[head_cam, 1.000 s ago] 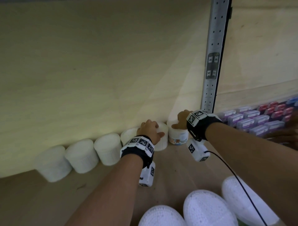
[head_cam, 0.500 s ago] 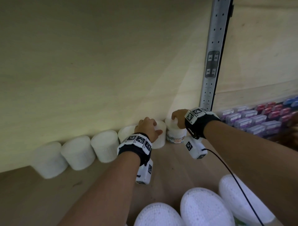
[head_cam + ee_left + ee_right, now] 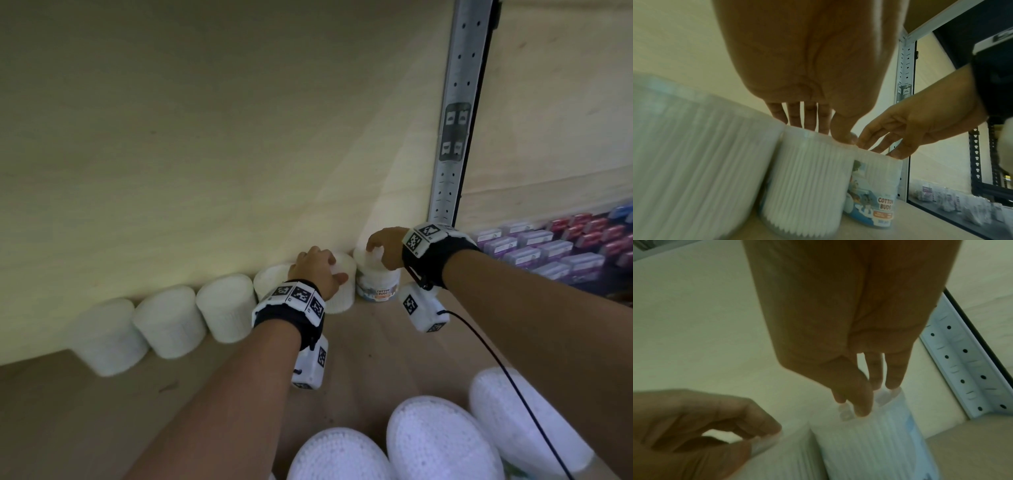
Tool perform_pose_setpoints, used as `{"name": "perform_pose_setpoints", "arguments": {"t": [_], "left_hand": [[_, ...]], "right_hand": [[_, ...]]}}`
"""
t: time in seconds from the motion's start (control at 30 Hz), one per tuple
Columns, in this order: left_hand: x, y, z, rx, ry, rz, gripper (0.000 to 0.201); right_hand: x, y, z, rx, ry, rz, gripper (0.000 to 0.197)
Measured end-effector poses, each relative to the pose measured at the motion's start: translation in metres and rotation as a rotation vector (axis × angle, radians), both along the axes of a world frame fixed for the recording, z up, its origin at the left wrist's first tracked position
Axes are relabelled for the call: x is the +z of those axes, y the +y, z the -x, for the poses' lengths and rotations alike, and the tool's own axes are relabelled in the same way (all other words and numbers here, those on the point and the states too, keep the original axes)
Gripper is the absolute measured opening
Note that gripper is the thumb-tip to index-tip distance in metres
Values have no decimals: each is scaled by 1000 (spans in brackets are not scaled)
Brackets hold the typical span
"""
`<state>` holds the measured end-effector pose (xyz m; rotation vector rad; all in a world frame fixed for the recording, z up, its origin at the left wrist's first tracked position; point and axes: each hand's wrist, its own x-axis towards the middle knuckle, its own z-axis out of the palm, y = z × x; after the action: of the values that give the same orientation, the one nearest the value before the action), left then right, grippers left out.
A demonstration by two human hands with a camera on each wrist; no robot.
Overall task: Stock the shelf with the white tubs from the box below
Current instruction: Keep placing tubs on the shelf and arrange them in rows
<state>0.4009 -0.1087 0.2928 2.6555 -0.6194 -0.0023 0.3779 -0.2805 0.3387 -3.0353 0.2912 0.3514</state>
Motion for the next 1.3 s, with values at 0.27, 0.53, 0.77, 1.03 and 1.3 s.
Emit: {"name": "perform_pose_setpoints", "arguments": {"t": [0.27,0.53,0.77,1.03,1.3], "left_hand": [[1,0,-1,-9,-5,-12,43],[1,0,-2,-20,-4,-34,43],[4,0,-2,-45,4,-81,44],[21,10,-7,-231,69,-155,38],[30,2,-1,-159,58,163,38]], "right_hand": [[-8,-2,-6,-22,-28,59,65],[-7,-2,-5,0,-43,52,61],[-8,-3,-3,20,-48,49,60],[-11,-6,-7,35,-49,67,61],[-13,-8,-11,31,-35,64,60]]}}
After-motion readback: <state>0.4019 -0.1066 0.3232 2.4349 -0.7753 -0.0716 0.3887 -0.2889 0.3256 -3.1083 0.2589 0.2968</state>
